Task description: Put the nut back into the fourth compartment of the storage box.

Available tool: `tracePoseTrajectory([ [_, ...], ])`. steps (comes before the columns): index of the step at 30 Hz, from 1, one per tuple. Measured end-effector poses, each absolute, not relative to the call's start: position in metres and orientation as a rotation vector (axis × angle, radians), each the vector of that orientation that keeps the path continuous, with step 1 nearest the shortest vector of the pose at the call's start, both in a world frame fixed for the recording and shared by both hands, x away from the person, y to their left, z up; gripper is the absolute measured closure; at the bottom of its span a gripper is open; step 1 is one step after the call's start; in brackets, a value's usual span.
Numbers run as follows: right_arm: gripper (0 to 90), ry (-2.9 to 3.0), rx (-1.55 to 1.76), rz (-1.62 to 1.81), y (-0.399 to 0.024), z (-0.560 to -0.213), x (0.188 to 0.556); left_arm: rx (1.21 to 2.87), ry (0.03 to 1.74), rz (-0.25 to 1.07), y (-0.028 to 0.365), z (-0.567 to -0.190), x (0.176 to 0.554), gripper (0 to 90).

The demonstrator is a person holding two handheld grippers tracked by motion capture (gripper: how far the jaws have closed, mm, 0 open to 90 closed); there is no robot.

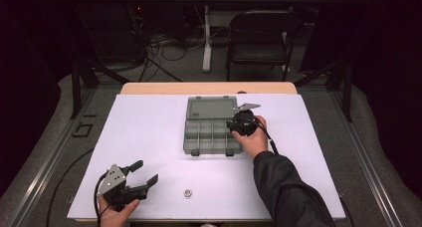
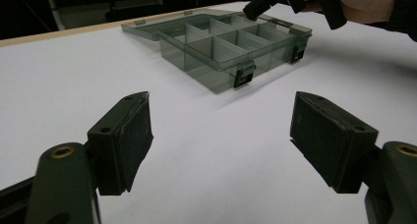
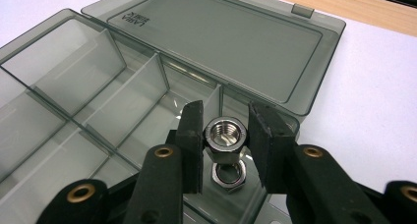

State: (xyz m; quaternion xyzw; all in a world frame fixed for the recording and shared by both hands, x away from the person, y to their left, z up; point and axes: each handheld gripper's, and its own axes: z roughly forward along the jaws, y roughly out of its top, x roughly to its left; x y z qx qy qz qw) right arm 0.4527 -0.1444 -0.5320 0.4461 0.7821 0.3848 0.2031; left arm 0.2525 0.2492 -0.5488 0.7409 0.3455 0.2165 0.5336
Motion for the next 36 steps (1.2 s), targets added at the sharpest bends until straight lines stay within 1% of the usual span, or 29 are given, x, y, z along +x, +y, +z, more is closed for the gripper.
tracePoseTrajectory([
  [11,67.2,2.192,1.231,1.034,-0.146,-0.532,0.452,1.764,0.823,0.516,0.249,-0.549,0.253,23.7],
  [21,60.4,2.166,1.208,1.053,-0.148,-0.525,0.448,1.762,0.824,0.515,0.249,-0.549,0.252,23.7],
  [25,54.4,2.173,1.210,1.073,-0.151,-0.522,0.445,1.764,0.824,0.514,0.249,-0.549,0.252,23.7],
  [31,47.8,2.190,1.208,1.102,-0.156,-0.516,0.438,1.764,0.824,0.517,0.249,-0.549,0.252,23.7],
  [36,45.8,2.185,1.204,1.127,-0.159,-0.510,0.433,1.764,0.825,0.517,0.249,-0.549,0.252,23.7],
])
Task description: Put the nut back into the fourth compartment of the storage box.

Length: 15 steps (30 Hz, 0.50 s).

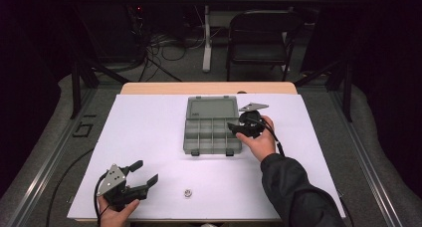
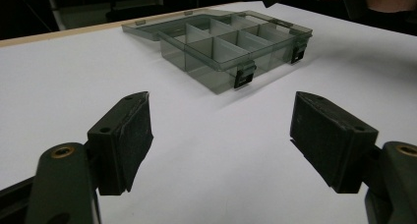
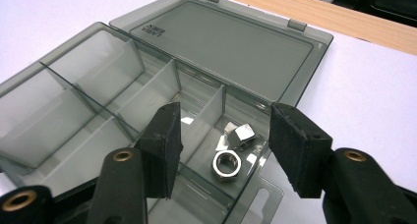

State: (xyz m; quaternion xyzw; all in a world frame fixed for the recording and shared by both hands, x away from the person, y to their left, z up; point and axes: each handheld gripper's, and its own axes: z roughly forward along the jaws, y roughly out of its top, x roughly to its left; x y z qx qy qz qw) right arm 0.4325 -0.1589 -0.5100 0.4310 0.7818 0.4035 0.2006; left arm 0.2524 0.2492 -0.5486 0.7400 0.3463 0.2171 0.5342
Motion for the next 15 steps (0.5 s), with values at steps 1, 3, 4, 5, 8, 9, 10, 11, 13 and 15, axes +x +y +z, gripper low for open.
tracePoseTrajectory([
  [1,45.7,2.186,1.205,1.133,-0.159,-0.509,0.432,1.762,0.825,0.517,0.249,-0.549,0.252,23.7],
  [3,45.6,2.187,1.199,1.147,-0.160,-0.507,0.429,1.761,0.826,0.516,0.249,-0.549,0.252,23.7],
  [4,45.6,2.187,1.197,1.147,-0.160,-0.506,0.427,1.762,0.825,0.518,0.249,-0.549,0.252,23.7],
  [5,45.6,2.189,1.193,1.152,-0.160,-0.505,0.426,1.762,0.825,0.517,0.249,-0.549,0.252,23.7],
  [8,45.5,2.193,1.177,1.161,-0.159,-0.502,0.422,1.761,0.826,0.517,0.249,-0.549,0.252,23.7],
  [9,45.5,2.198,1.164,1.163,-0.159,-0.501,0.420,1.760,0.827,0.518,0.249,-0.549,0.252,23.7],
  [10,45.5,2.201,1.156,1.167,-0.158,-0.500,0.418,1.760,0.827,0.518,0.249,-0.549,0.252,23.7],
  [11,45.4,2.202,1.144,1.167,-0.158,-0.499,0.416,1.760,0.826,0.517,0.250,-0.549,0.252,23.7],
  [13,45.2,2.206,1.132,1.190,-0.157,-0.497,0.412,1.761,0.826,0.516,0.250,-0.549,0.253,23.7],
  [15,45.1,2.212,1.120,1.195,-0.157,-0.496,0.407,1.761,0.827,0.517,0.249,-0.549,0.253,23.7],
])
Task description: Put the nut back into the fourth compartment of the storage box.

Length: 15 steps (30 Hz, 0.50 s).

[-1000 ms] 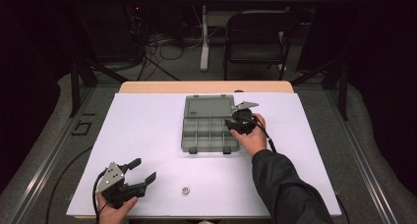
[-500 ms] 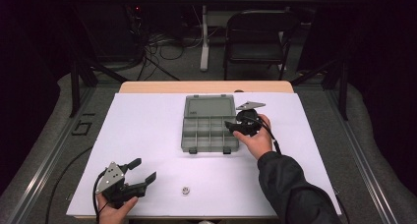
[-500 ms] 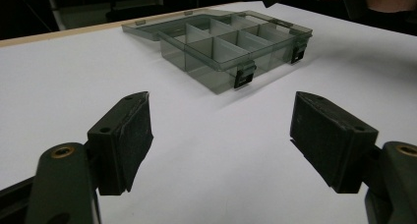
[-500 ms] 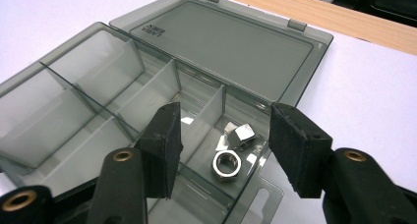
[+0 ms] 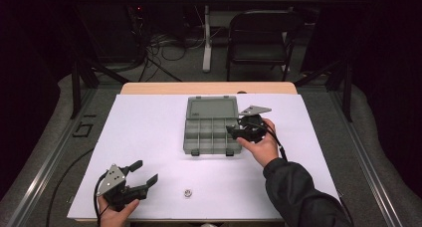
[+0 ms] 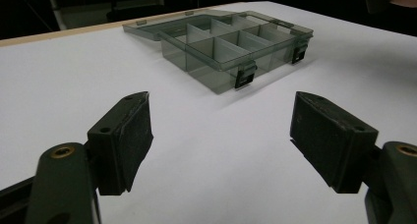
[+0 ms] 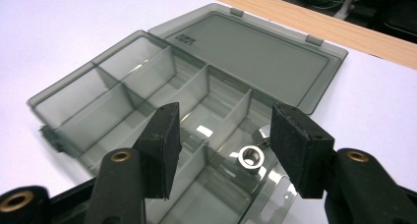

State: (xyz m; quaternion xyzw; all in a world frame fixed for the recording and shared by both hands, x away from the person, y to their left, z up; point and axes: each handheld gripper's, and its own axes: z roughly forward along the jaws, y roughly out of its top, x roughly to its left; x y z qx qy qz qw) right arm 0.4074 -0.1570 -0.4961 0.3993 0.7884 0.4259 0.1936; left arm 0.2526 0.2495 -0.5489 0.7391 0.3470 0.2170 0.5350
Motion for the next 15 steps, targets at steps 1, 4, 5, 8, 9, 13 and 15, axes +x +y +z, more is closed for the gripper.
tracePoseTrajectory([
  [1,45.0,2.215,1.110,1.200,-0.157,-0.496,0.406,1.763,0.825,0.521,0.250,-0.549,0.253,23.7],
  [4,44.9,2.225,1.092,1.213,-0.156,-0.495,0.399,1.763,0.827,0.523,0.249,-0.549,0.252,23.7],
  [5,44.9,2.228,1.093,1.220,-0.155,-0.495,0.396,1.763,0.827,0.523,0.249,-0.549,0.252,23.7],
  [8,44.8,2.240,1.070,1.228,-0.154,-0.495,0.390,1.763,0.827,0.522,0.249,-0.549,0.252,23.7],
  [9,44.8,2.241,1.066,1.236,-0.154,-0.495,0.388,1.762,0.827,0.522,0.249,-0.549,0.252,23.7],
  [13,44.6,2.259,1.044,1.260,-0.150,-0.494,0.379,1.765,0.827,0.523,0.249,-0.549,0.252,23.7],
  [15,44.3,2.274,1.029,1.262,-0.147,-0.493,0.373,1.765,0.827,0.519,0.249,-0.549,0.252,23.7],
])
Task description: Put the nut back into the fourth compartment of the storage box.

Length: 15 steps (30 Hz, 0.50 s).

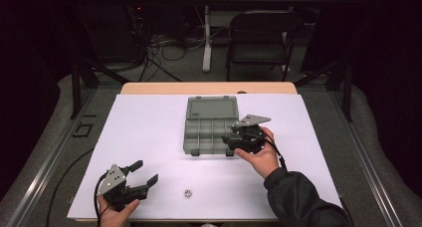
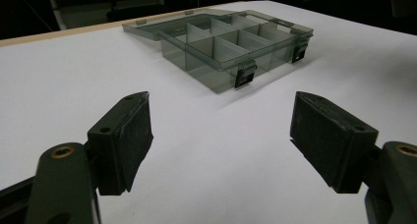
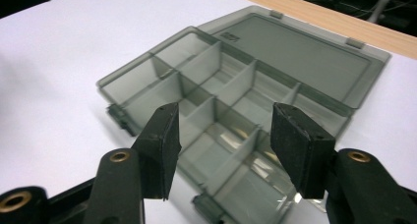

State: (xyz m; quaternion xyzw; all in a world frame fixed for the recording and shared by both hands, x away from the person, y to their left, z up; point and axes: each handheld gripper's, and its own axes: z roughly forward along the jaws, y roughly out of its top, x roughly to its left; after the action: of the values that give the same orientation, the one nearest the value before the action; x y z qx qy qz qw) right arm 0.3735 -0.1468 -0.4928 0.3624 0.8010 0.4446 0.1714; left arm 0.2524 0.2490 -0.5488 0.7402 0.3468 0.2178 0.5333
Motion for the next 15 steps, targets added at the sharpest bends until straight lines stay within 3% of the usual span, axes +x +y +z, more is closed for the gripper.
tracePoseTrajectory([
  [15,43.9,2.376,0.882,1.352,-0.118,-0.493,0.337,1.766,0.827,0.517,0.249,-0.549,0.252,23.7],
])
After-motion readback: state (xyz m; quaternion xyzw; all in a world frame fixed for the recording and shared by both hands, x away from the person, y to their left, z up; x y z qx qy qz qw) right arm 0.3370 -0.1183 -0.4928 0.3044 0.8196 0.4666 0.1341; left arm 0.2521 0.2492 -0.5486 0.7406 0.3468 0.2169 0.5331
